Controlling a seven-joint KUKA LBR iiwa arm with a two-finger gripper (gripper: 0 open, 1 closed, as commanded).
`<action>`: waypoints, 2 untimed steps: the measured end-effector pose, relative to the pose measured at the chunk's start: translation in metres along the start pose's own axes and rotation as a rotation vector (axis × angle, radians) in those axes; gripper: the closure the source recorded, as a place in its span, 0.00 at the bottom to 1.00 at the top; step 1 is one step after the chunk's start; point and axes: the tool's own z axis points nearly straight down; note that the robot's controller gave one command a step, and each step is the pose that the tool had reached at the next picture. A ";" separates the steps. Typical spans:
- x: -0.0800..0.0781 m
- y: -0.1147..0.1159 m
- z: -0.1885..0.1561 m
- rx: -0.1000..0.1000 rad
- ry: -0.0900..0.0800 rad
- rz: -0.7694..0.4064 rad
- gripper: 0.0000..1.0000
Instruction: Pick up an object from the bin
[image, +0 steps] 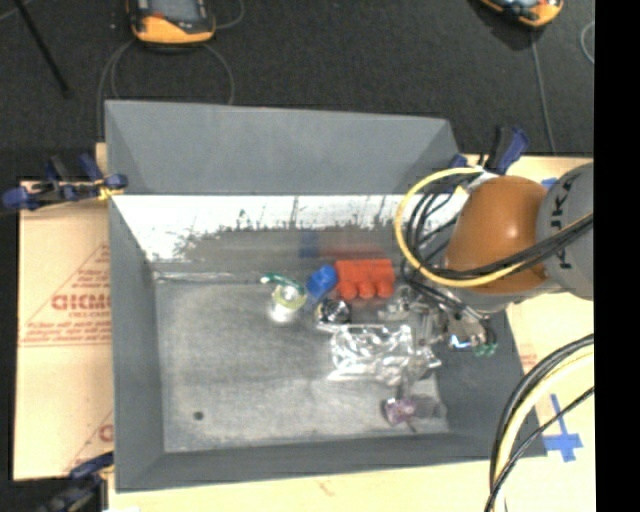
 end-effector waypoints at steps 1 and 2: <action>-0.005 0.000 0.030 0.003 -0.004 -0.132 0.00; 0.000 -0.011 0.038 -0.002 -0.007 -0.099 0.00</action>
Offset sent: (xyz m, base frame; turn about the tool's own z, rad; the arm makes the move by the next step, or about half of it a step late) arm 0.0031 0.0044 -0.0449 -0.1393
